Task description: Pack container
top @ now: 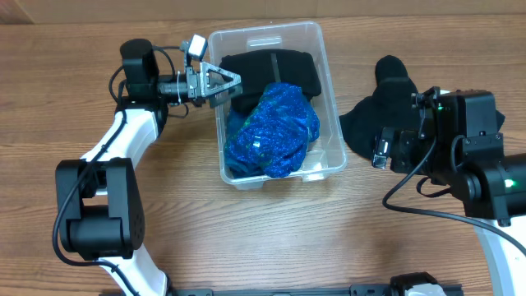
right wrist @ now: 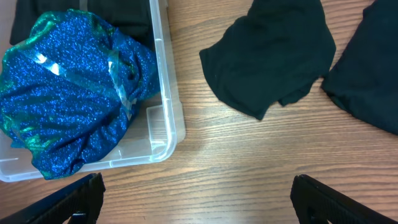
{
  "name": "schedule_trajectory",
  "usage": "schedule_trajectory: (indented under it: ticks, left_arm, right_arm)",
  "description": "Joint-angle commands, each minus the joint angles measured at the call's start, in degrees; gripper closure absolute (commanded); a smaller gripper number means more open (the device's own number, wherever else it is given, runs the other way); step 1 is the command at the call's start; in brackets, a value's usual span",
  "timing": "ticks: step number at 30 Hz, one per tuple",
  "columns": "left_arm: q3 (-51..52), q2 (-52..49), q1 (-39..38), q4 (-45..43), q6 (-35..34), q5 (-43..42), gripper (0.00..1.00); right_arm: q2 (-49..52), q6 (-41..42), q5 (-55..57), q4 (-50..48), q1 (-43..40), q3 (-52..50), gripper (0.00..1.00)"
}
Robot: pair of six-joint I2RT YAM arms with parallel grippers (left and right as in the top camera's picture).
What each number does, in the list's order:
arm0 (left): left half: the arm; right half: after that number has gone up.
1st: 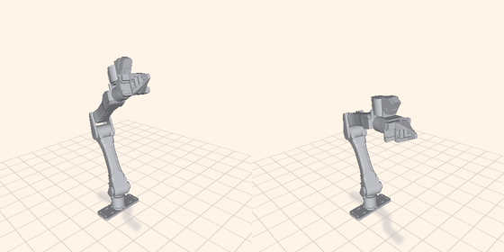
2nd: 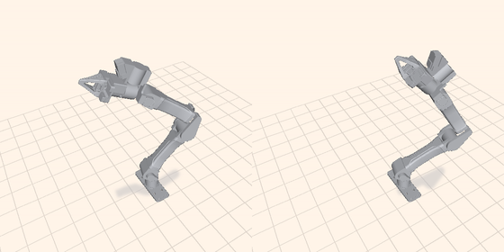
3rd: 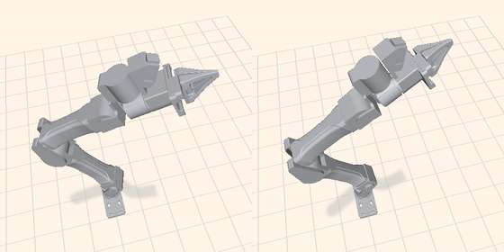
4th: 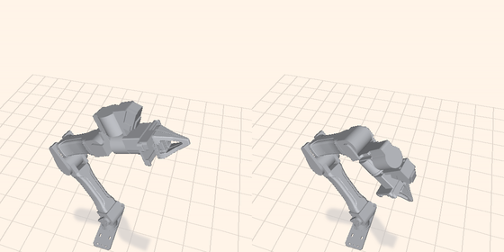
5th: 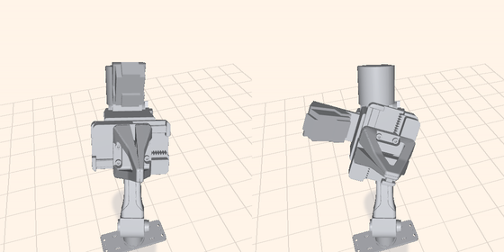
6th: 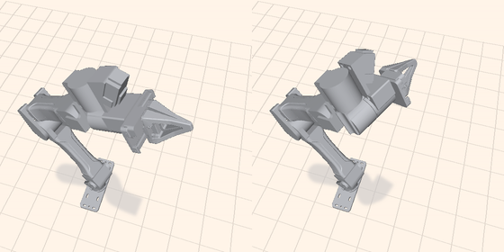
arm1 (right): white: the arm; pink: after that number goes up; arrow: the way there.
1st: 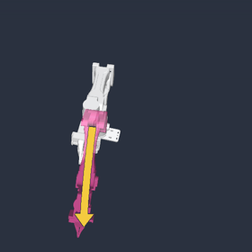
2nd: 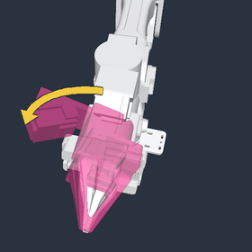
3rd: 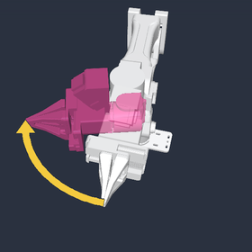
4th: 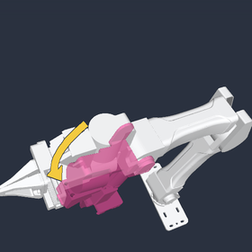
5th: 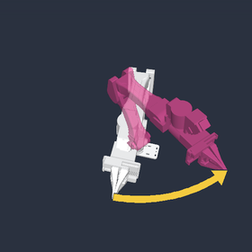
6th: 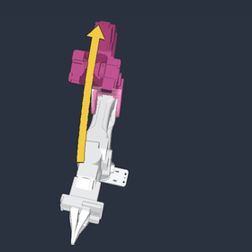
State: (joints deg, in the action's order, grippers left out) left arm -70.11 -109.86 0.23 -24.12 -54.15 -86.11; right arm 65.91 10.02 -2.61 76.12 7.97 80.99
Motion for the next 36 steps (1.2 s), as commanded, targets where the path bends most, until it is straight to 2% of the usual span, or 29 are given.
schedule_trajectory:
  ticks: [1, 5, 7, 9, 11, 13, 15, 16, 21, 22, 25, 28, 31, 34, 36]
  left_arm:
    - [-1.38, 2.25, -0.85, -12.48, -11.52, -0.87, 0.0]
    - [-1.75, 5.38, -1.07, -39.76, -25.09, -4.57, 0.0]
    - [-1.75, 6.4, -1.05, -54.38, -28.85, -4.57, 0.0]
    - [-1.75, 6.78, -0.96, -64.76, -30.97, -4.57, 0.0]
    - [-1.75, 6.73, -0.83, -66.07, -26.18, -4.55, 0.0]
    - [-1.75, 6.03, -0.83, -65.85, -15.96, -4.55, 0.0]
    - [-1.75, 5.09, -0.85, -63.49, -2.27, -4.48, 0.0]
    - [-1.75, 4.52, -0.9, -57.99, 7.56, -3.48, 0.0]
    - [-1.86, 4.28, 0.63, -26.88, 34.49, 6.34, 0.0]
    - [-1.86, 4.28, 1.09, -22.34, 37.33, 8.94, 0.0]
    - [-1.86, 4.28, 3.98, -15.43, 39.6, 18.05, 0.0]
    - [-1.86, 4.94, 7.19, -14.64, 39.36, 16.04, 0.0]
    - [-1.86, 7.1, 11.45, -6.97, 37.81, 15.58, 0.0]
    - [-1.86, 11.58, 13.88, 2.86, 40.96, 17.84, 0.0]
    - [-1.86, 15.32, 13.86, 9.05, 45.79, 19.37, 0.0]
  right_arm:
    - [-0.09, -0.46, -0.07, -0.15, -0.17, 0.11, 0.0]
    - [-0.09, -0.46, -0.07, -0.15, -0.17, 0.11, 0.0]
    - [-0.09, -0.46, -0.07, -0.15, -0.17, 0.11, 0.0]
    - [-0.09, -0.46, -0.07, -0.15, -0.17, 0.11, 0.0]
    - [-0.09, -0.46, -0.07, -0.15, -0.17, 0.11, 0.0]
    - [-0.09, -0.46, -0.07, -0.15, -0.17, 0.11, 0.0]
    - [-0.09, -0.46, -0.07, -0.15, -0.17, 0.11, 0.0]
    - [-0.09, -0.46, -0.07, -0.15, -0.17, 0.11, 0.0]
    - [-0.09, -0.46, -0.07, -0.15, -0.17, 0.11, 0.0]
    - [-0.09, -0.46, -0.07, -0.15, -0.17, 0.11, 0.0]
    - [-0.09, -0.46, -0.07, -0.13, -0.17, 0.11, 0.0]
    - [-0.09, -0.46, -0.07, -0.15, -0.17, 0.11, 0.0]
    - [-0.09, -0.46, -0.07, -0.15, -0.17, 0.11, 0.0]
    - [-0.09, -0.46, -0.07, -0.13, -0.17, 0.11, 0.0]
    - [-0.09, -0.46, -0.07, -0.15, -0.17, 0.11, 0.0]
